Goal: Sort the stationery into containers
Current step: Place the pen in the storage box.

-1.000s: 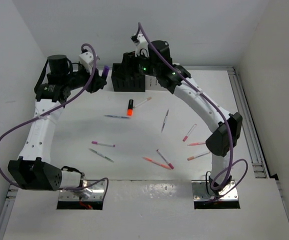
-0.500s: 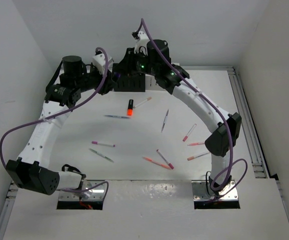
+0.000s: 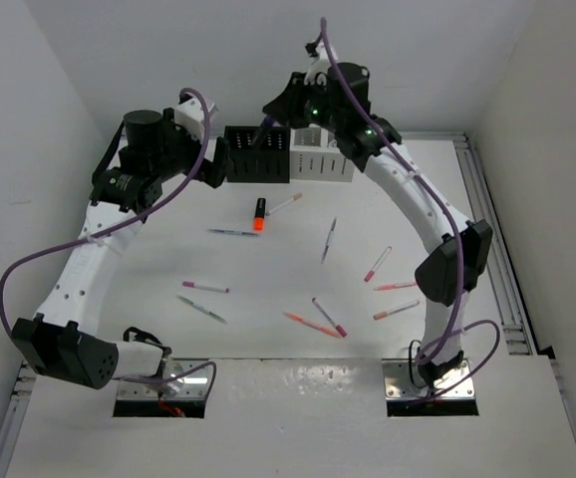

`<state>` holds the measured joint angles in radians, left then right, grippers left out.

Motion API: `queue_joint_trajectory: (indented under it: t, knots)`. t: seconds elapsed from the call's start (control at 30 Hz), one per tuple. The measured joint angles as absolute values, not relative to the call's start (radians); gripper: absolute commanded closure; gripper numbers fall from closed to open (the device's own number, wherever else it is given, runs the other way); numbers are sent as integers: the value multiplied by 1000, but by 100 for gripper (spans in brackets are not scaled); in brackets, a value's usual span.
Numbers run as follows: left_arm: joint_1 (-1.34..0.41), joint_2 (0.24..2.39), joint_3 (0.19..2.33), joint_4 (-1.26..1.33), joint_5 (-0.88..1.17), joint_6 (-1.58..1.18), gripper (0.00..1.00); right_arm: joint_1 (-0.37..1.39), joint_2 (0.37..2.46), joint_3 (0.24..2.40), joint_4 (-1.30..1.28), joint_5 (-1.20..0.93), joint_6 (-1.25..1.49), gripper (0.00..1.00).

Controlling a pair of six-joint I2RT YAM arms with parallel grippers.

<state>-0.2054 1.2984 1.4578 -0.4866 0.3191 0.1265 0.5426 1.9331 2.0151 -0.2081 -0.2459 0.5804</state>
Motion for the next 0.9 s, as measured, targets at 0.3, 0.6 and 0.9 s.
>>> queue_joint_trajectory:
  t: [0.3, 0.6, 0.9]
  knots:
    - [-195, 1298, 1390, -480, 260, 134, 0, 353, 2037, 2014, -21, -66, 366, 100]
    - [-195, 1348, 1372, -478, 254, 167, 0, 326, 2323, 2088, 73, 1, 234, 100]
    - [-207, 1472, 1326, -456, 221, 167, 0, 343, 2372, 2077, 73, 32, 179, 40]
